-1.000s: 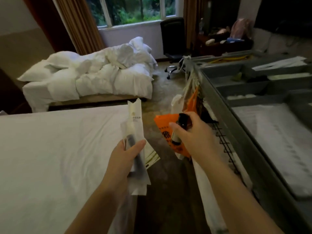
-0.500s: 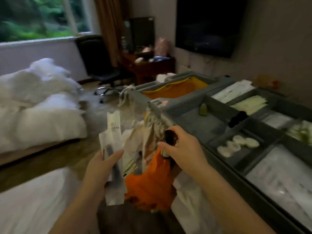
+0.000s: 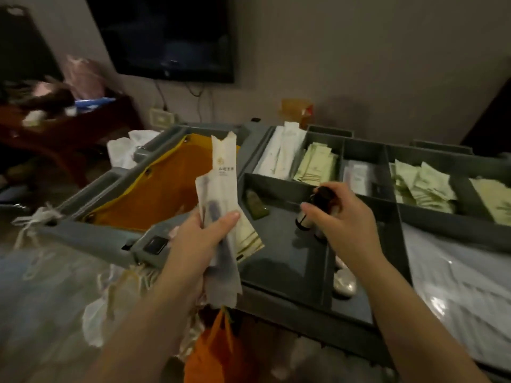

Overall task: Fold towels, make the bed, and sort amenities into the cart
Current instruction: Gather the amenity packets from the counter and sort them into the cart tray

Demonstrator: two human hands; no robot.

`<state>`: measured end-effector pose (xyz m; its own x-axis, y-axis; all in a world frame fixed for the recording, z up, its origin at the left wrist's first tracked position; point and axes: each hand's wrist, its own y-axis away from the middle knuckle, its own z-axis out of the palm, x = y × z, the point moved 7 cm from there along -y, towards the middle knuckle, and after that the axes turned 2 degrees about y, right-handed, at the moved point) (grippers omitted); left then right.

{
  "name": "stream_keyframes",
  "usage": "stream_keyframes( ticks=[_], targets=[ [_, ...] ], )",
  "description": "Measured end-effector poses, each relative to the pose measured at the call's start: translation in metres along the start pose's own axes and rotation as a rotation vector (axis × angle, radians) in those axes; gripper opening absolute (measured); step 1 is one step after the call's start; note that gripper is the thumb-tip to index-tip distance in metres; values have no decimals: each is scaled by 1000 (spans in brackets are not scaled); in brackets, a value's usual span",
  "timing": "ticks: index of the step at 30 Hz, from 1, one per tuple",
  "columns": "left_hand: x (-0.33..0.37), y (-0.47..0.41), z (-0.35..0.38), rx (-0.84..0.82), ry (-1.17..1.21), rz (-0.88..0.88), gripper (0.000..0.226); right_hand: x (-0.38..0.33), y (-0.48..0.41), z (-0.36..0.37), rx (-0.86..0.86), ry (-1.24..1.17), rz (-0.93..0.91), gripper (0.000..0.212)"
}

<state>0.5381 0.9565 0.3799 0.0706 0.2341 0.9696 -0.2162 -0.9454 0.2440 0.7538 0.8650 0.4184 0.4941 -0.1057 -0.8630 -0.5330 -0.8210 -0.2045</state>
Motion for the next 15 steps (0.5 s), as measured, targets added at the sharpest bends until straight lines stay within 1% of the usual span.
stream_keyframes(
  ticks=[2, 3, 6, 8, 11, 13, 15],
  targets=[
    [-3, -16, 0, -50, -37, -34, 55, 8, 1, -1, 51, -1, 54, 29],
    [-3, -24, 2, -79, -47, -51, 53, 9, 1, -3, 77, 20, 68, 28],
    [-2, -40, 13, -166, -26, -96, 37, 14, 8, -7, 136, 75, 123, 28],
    [-3, -51, 23, -262, -48, -121, 41, 23, 17, -12, 229, 127, 195, 28],
    [-6, -65, 31, -370, -88, -141, 49, 31, 38, -7, 315, 200, 284, 32],
    [-8, -74, 35, -433, -93, -166, 50, 34, 47, -2, 346, 237, 335, 37],
    [-8, -80, 39, -492, -69, -180, 46, 34, 48, 2, 367, 352, 358, 44]
  ],
)
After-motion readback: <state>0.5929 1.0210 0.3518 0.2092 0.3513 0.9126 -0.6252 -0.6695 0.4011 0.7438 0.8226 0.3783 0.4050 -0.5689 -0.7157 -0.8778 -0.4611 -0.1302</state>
